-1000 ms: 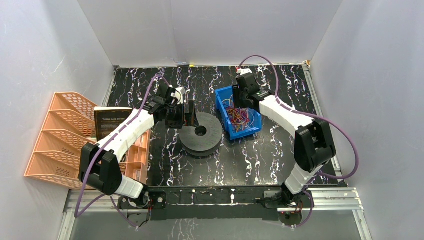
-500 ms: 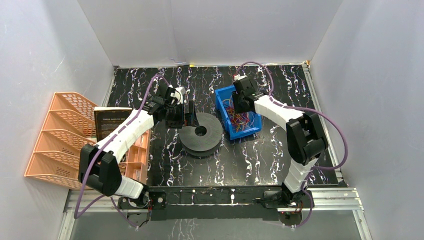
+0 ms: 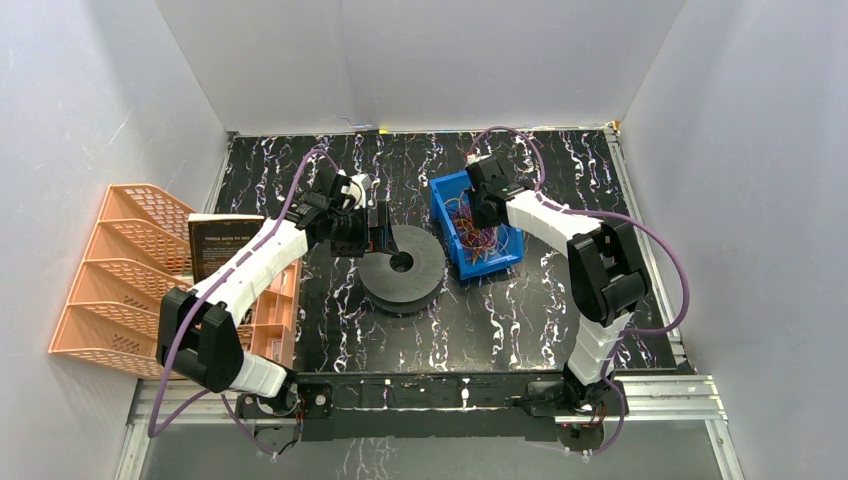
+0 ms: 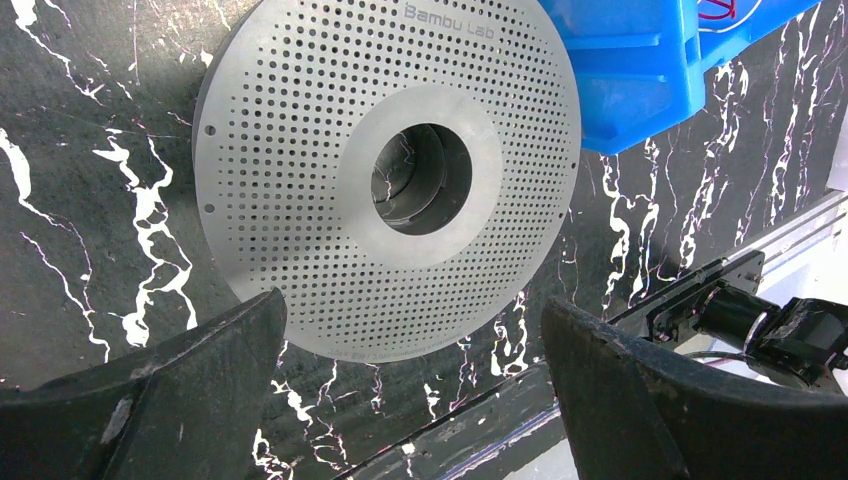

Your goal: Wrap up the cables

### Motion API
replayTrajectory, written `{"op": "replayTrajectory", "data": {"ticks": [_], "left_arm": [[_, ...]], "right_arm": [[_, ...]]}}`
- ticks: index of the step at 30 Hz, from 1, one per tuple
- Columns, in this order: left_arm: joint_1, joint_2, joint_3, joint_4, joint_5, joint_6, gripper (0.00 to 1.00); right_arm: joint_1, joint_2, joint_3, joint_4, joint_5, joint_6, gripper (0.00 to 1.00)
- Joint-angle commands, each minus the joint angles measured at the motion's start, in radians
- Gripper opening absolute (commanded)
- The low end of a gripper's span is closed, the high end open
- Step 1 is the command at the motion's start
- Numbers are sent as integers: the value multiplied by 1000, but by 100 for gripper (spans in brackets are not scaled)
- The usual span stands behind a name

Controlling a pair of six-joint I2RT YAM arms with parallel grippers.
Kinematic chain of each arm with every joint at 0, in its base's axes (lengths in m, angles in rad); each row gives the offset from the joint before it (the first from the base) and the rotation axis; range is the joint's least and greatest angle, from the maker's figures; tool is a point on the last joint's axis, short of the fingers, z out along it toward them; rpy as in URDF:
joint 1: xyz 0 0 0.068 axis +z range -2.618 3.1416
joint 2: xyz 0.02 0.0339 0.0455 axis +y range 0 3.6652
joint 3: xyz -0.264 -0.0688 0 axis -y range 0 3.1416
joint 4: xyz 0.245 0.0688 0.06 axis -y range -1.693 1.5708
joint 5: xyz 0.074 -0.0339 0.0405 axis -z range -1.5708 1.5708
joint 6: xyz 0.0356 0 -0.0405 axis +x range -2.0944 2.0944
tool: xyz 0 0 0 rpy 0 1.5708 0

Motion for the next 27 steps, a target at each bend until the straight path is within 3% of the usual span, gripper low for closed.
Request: {"op": "replayTrajectory", "data": {"ticks": [1, 14, 27], "left_arm": [[-3, -51, 14, -30, 14, 10, 98], [-3, -81, 48, -52, 16, 30, 99], [-3, -129, 121, -88, 68, 70, 99]], "right_arm": [[-6, -50, 28, 12, 11, -2, 1], [1, -304, 68, -84, 36, 8, 0], [4, -474, 301, -167, 5, 33, 0]]}}
